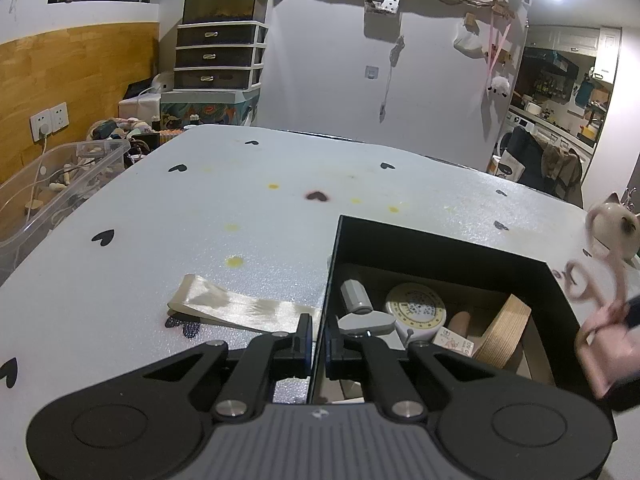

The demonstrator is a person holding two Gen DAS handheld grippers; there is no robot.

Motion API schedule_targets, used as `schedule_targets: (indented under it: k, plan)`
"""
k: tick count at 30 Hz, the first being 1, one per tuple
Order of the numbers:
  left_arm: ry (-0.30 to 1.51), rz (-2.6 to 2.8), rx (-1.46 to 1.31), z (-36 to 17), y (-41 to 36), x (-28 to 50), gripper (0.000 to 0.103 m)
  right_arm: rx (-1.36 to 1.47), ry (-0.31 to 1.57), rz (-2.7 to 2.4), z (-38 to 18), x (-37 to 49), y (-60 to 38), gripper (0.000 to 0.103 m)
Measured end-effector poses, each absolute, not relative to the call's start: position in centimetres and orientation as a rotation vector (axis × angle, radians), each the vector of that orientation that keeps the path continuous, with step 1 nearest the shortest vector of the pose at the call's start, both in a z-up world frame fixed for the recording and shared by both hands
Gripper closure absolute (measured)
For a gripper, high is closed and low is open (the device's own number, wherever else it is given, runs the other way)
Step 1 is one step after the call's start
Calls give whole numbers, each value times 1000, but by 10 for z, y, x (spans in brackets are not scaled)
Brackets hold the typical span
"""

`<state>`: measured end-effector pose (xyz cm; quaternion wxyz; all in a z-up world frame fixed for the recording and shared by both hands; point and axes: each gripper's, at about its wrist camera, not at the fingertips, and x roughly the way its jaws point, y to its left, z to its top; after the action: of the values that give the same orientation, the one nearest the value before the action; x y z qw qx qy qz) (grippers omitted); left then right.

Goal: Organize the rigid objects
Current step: 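Carry the pink eyelash curler into the black box and release it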

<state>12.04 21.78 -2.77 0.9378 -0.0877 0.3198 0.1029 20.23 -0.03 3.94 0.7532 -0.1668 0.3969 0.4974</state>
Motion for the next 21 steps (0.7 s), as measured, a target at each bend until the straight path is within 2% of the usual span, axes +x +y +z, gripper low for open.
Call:
schedule_targets:
  k: [4,8,10,21]
  plan:
    - [650,205,-185,-27,217,121,98,-382,959,1046,26,207,15,43]
    - [649,203,-187,-27,216,122,98,-408,966,962,19,210,22,41]
    - [649,201,-188,-27,217,121,98,-407,975,940,18,213,22,26]
    - [649,201,-188,-27,217,121,98,-378,990,952,21,210,19,25]
